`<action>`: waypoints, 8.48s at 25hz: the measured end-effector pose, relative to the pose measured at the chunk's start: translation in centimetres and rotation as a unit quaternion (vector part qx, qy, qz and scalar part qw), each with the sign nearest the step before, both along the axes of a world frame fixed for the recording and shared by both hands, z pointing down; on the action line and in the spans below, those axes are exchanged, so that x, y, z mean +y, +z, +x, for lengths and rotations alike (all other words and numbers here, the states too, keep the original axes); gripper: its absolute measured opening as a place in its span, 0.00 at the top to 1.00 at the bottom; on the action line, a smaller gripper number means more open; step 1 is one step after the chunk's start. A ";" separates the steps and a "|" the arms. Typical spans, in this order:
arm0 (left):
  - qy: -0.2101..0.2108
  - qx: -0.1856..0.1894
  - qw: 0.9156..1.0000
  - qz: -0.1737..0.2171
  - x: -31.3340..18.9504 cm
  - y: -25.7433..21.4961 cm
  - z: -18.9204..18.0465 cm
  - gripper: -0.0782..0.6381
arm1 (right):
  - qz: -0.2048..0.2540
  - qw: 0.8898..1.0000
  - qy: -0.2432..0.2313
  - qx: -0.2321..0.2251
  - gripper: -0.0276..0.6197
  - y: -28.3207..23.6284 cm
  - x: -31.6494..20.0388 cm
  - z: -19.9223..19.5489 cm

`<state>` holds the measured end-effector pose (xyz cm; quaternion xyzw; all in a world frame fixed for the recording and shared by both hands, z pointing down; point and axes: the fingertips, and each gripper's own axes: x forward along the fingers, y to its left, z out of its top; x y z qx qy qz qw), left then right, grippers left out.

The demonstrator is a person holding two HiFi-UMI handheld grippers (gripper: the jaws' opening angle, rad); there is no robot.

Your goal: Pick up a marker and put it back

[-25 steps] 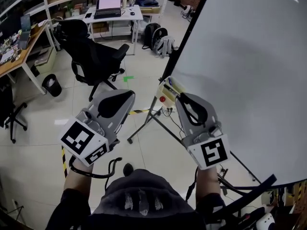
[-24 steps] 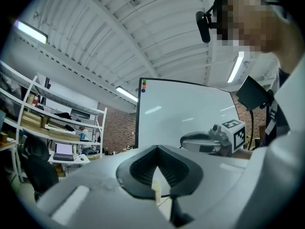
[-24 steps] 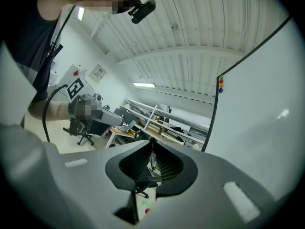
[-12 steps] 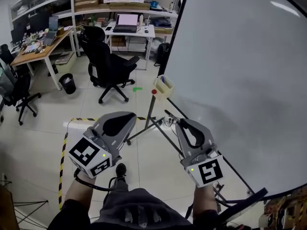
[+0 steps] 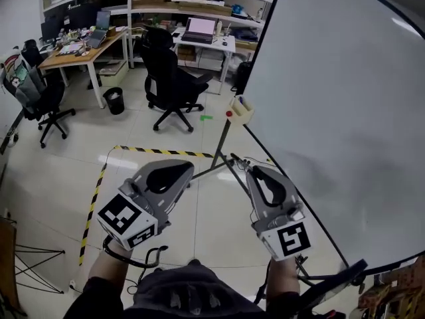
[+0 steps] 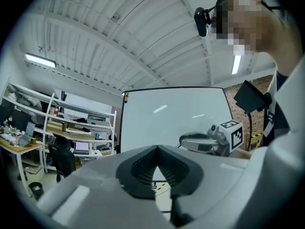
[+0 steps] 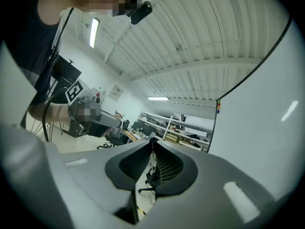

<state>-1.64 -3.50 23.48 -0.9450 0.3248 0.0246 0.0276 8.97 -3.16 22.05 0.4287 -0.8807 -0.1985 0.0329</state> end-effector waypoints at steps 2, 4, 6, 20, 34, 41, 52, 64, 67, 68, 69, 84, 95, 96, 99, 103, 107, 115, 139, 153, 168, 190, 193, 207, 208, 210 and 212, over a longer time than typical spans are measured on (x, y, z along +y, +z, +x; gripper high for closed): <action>-0.004 0.000 1.000 0.000 1.5 0.1 -1.4 0.88 | -0.002 1.000 -0.004 0.004 0.90 0.0 1.2 -1.5; -0.008 0.002 1.000 0.000 3.0 0.4 -3.0 0.88 | -0.002 1.000 -0.007 0.008 0.90 0.2 2.4 -3.1; -0.008 0.004 1.000 -0.002 4.7 0.8 -4.8 0.88 | -0.001 1.000 -0.009 0.009 0.90 0.3 3.8 -5.1; 0.038 0.026 0.998 -0.039 15.8 3.9 -11.9 0.88 | -0.026 0.999 0.027 0.027 0.90 2.7 16.5 -13.2; 0.056 0.003 0.998 -0.031 23.5 3.7 -4.4 0.88 | -0.014 0.999 0.051 0.001 0.90 1.6 25.4 -5.3; 0.036 -0.017 0.999 -0.019 25.5 3.6 -3.0 0.88 | -0.009 0.999 0.038 -0.004 0.90 1.5 27.0 -3.8; 0.004 -0.019 1.000 -0.003 26.6 2.0 -4.1 0.88 | 0.011 0.999 0.021 -0.023 0.90 0.6 28.2 -3.7; 0.003 -0.033 0.999 0.030 27.0 -0.3 -1.0 0.88 | 0.012 0.998 0.029 -0.049 0.90 1.2 29.2 1.0; 0.004 -0.042 0.998 0.036 27.4 -0.6 0.0 0.88 | 0.016 0.998 0.034 -0.054 0.90 1.2 29.7 2.5; 0.004 -0.044 0.998 0.038 27.5 -0.7 0.4 0.88 | 0.016 0.998 0.035 -0.053 0.90 1.2 29.7 3.0; 0.003 -0.047 0.998 0.040 27.5 -0.8 0.7 0.88 | 0.017 0.998 0.035 -0.053 0.90 1.3 29.6 3.4; -0.015 -0.034 0.999 0.036 23.8 -0.8 0.1 0.88 | 0.016 0.999 0.025 -0.038 0.90 0.9 25.7 3.6; 0.028 0.000 0.999 0.037 12.5 -0.9 -2.4 0.88 | 0.020 0.997 0.075 -0.020 0.90 -0.2 16.3 1.3; 0.033 0.002 0.999 0.038 11.5 -1.0 -2.7 0.88 | 0.022 0.996 0.080 -0.021 0.90 -0.4 15.4 0.9; 0.047 0.007 0.998 0.041 8.4 -1.3 -4.0 0.88 | 0.032 0.995 0.094 -0.029 0.90 -1.4 12.8 -0.5; 0.061 0.014 0.997 0.043 4.8 -1.4 -5.7 0.88 | 0.040 0.992 0.117 -0.007 0.90 -1.5 9.8 -1.6; 0.070 0.014 0.997 0.032 1.8 -0.5 -6.3 0.88 | 0.043 0.991 0.127 -0.010 0.90 -1.4 7.0 -2.1; 0.064 0.011 0.998 0.015 -3.9 0.8 -5.4 0.88 | 0.019 0.991 0.130 -0.016 0.90 -0.1 0.8 -0.4; -0.006 -0.005 1.000 -0.009 -27.8 2.4 3.9 0.88 | -0.026 0.997 0.056 -0.045 0.90 2.0 -25.4 8.8; 0.116 0.003 0.993 -0.010 -44.9 2.7 4.3 0.88 | -0.050 0.989 0.142 -0.015 0.90 3.2 -39.4 5.6; 0.185 -0.007 0.980 -0.068 -50.9 7.1 7.7 0.88 | -0.173 0.968 0.180 -0.001 0.90 11.5 -43.6 6.4; 0.183 -0.051 0.972 -0.140 -53.6 13.8 10.6 0.88 | -0.308 0.936 0.162 0.053 0.89 24.0 -47.5 7.8; 0.183 -0.049 0.972 -0.142 -53.8 13.9 10.8 0.88 | -0.310 0.935 0.162 0.052 0.89 24.3 -47.6 8.0; 0.192 -0.043 0.973 -0.122 -53.5 12.4 10.9 0.88 | -0.285 0.941 0.180 0.036 0.85 22.1 -47.7 9.4; 0.193 -0.042 0.973 -0.118 -53.5 12.1 10.9 0.88 | -0.278 0.942 0.182 0.034 0.85 21.6 -47.9 9.4; 0.195 -0.041 0.974 -0.110 -53.2 11.3 10.8 0.88 | -0.263 0.947 0.183 0.031 0.85 20.1 -48.3 9.2; 0.197 -0.039 0.974 -0.101 -52.9 10.3 10.6 0.88 | -0.241 0.953 0.180 0.030 0.85 18.2 -48.8 8.7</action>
